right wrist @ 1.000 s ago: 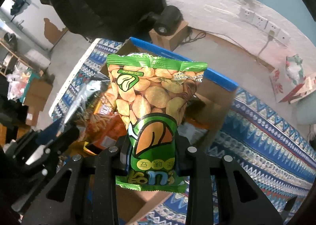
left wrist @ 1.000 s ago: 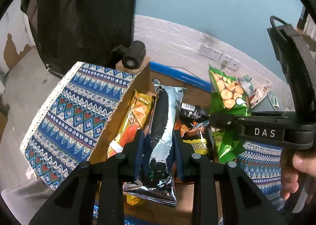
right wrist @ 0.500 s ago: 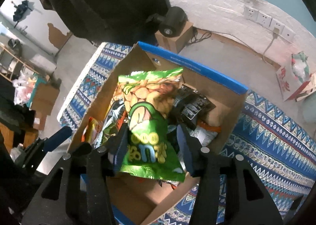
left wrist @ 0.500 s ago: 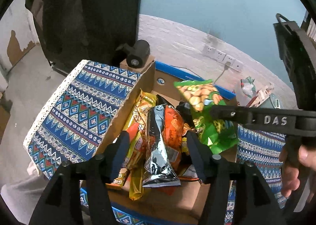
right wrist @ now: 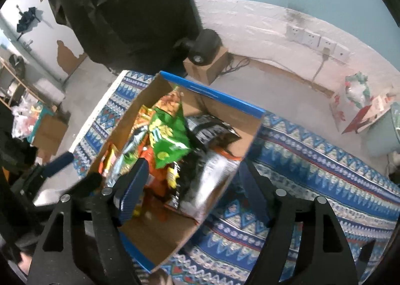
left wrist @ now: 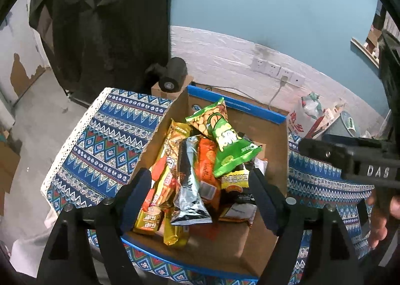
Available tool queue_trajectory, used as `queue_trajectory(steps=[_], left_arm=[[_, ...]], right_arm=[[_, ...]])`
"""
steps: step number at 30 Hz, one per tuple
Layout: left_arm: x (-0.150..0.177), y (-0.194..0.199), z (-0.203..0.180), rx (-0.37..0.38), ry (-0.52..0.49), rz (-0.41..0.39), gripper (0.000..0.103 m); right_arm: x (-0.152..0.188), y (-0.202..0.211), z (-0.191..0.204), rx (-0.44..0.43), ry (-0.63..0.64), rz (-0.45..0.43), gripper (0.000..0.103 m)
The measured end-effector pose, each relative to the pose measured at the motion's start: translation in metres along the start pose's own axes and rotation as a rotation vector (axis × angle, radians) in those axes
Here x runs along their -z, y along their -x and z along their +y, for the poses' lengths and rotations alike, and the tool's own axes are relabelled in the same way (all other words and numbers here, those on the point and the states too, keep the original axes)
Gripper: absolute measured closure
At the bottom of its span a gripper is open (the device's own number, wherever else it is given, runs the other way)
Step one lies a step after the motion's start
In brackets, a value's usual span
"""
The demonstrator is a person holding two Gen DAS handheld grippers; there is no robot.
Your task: Organize snacks
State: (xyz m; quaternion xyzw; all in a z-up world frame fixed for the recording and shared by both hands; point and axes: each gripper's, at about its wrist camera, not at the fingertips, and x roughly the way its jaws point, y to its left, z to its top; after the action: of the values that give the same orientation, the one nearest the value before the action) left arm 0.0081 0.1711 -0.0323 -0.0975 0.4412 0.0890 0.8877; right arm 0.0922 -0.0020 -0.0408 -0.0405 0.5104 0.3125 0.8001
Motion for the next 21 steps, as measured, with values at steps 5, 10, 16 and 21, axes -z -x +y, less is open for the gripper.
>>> queue_trajectory(steps=[5,10,16,21], left_arm=[[0.0,0.012,-0.009,-0.012,-0.029,-0.025,0.015],[0.0,0.023,-0.019,-0.028,-0.063,-0.052,0.014],[0.002,0.028,-0.032,-0.046,-0.109,-0.057,0.005],[0.004,0.03,-0.042,-0.049,-0.142,-0.057,0.003]], right_arm=[[0.015,0.018,-0.007,0.04,0.022,-0.029,0.027],[0.026,0.034,-0.013,0.063,0.03,-0.058,0.026],[0.041,0.045,-0.018,0.102,0.042,-0.093,0.026],[0.051,0.05,-0.026,0.121,0.039,-0.103,0.026]])
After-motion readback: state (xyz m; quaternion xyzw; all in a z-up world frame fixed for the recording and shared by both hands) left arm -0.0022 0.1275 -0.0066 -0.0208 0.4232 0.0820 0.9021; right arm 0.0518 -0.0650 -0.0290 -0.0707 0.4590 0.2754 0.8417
